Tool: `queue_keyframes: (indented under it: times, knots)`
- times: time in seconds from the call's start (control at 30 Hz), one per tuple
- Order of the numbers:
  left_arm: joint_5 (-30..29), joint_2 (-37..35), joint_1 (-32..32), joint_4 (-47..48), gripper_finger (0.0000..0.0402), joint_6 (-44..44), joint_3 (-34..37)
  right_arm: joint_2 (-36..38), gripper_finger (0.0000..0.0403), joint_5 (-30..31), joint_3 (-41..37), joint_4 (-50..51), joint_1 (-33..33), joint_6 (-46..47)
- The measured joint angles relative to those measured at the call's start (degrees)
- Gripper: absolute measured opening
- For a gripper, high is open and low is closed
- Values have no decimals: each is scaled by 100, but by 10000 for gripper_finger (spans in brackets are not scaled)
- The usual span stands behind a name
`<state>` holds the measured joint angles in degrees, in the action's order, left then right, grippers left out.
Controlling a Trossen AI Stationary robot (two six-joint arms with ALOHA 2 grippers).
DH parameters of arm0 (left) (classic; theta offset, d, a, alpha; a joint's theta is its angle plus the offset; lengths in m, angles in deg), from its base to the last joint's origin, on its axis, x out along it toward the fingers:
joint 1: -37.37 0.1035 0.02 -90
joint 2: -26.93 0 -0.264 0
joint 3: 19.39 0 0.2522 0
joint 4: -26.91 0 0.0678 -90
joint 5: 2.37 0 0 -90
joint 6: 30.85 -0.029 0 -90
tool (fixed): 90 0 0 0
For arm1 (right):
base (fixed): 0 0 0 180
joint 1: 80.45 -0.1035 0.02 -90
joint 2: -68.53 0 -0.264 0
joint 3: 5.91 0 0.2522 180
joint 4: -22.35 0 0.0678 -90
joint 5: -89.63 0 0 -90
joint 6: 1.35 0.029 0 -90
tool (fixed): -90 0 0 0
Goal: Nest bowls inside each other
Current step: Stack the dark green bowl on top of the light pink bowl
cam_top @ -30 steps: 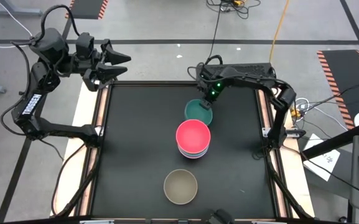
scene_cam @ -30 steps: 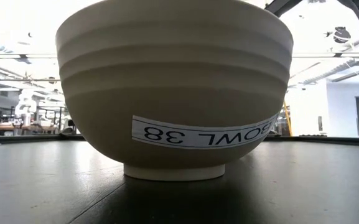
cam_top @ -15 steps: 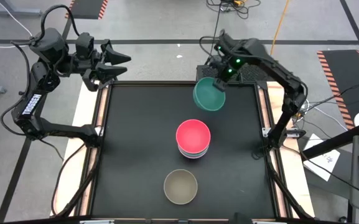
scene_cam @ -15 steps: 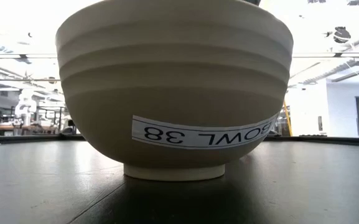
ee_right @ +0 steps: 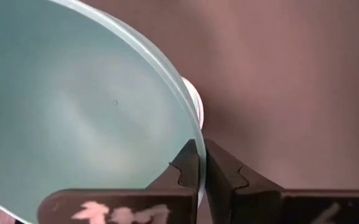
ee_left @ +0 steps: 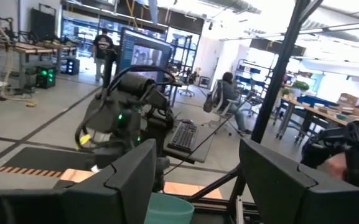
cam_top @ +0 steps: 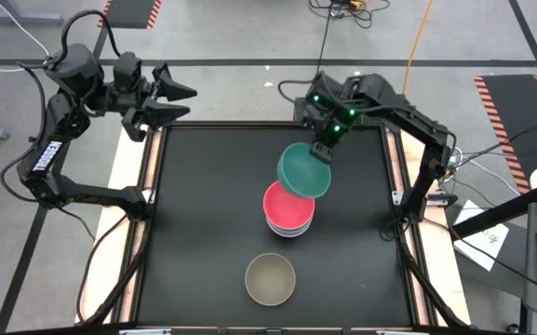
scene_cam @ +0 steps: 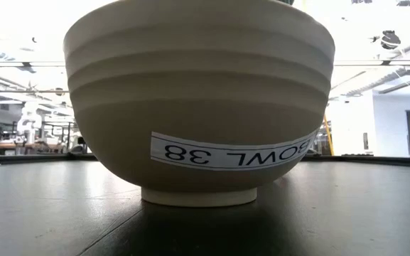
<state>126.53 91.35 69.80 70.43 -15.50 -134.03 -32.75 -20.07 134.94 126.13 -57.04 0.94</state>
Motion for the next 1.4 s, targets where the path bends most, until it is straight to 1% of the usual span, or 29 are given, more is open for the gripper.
queue_keyframes:
  times: [0.27,0.37,0.47,0.6,0.77,1.0,1.07,1.17,1.27,1.4]
  knots:
    - [29,0,-237,7,234,-178,0,5,0,-8,-536,-1,-326,732]
    - [33,0,-306,10,234,-271,0,10,0,-165,-838,7,-432,984]
    - [180,0,-344,13,234,-341,0,7,0,-140,-1044,-5,-558,1176]
    - [307,0,-385,20,234,-455,0,10,0,-152,-1228,-2,-640,1522]
    - [313,0,-447,109,234,-650,0,10,0,-109,-1309,-27,-732,1796]
    - [318,0,-495,216,234,-749,0,-41,0,-144,-1307,-808,-867,1982]
    - [318,0,-495,218,234,-706,0,-145,0,-154,-1303,-734,-893,2022]
    - [328,-1,-495,219,234,-626,0,-322,0,-129,-1315,-345,-931,1902]
    - [404,-11,-495,219,234,-627,0,-371,0,-107,-1315,-116,-944,1767]
    - [493,-15,-495,219,234,-629,0,-424,0,-111,-1307,-306,-965,1780]
